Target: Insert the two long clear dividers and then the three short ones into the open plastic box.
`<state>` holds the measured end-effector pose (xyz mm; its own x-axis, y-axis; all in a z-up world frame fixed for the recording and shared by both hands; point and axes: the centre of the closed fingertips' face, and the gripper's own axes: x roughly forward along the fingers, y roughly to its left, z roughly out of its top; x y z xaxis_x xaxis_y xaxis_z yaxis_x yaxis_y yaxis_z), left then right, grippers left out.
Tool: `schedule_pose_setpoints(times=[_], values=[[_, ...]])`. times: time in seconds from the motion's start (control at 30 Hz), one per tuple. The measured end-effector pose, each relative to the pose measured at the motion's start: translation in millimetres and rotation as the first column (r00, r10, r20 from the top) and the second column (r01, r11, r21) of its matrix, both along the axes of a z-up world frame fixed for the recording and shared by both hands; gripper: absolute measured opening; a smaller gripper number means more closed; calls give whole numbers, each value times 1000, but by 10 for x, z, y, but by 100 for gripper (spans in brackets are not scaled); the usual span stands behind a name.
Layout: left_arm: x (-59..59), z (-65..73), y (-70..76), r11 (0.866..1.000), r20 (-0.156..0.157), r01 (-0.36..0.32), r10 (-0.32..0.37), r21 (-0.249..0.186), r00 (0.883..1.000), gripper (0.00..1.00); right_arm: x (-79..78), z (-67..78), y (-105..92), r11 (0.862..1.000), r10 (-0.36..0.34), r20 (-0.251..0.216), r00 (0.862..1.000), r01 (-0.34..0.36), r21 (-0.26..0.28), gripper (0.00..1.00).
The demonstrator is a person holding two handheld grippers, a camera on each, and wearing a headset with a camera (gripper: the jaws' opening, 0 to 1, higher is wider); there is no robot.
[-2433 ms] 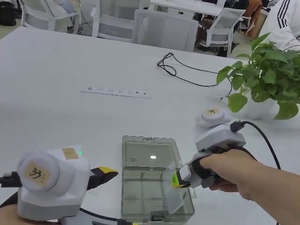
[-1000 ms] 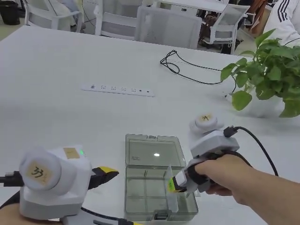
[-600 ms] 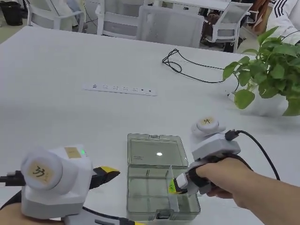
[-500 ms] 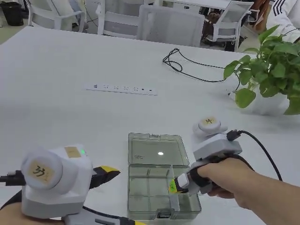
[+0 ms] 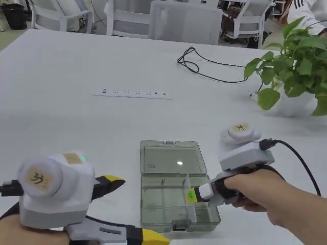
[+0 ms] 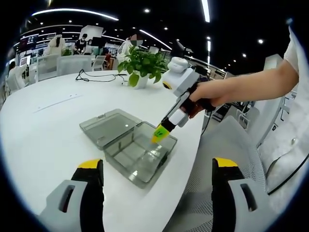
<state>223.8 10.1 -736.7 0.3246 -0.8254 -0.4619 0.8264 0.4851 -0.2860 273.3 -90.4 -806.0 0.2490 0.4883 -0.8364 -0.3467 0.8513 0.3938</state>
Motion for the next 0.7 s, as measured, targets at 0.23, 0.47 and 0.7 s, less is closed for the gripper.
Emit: schedule_pose_setpoints(times=[0.23, 0.47, 0.7], values=[[139, -92, 179, 997, -12, -58, 59, 51, 998, 93, 26, 185, -35, 998, 57, 105, 993, -60, 23, 23], [287, -227, 429, 982, -56, -139, 147, 125, 988, 88, 64, 352, -136, 993, 92, 217, 972, -104, 48, 31], [391, -371, 592, 964, -76, -186, 203, 192, 976, 83, 62, 507, -254, 982, 159, 321, 934, -182, 42, 40]])
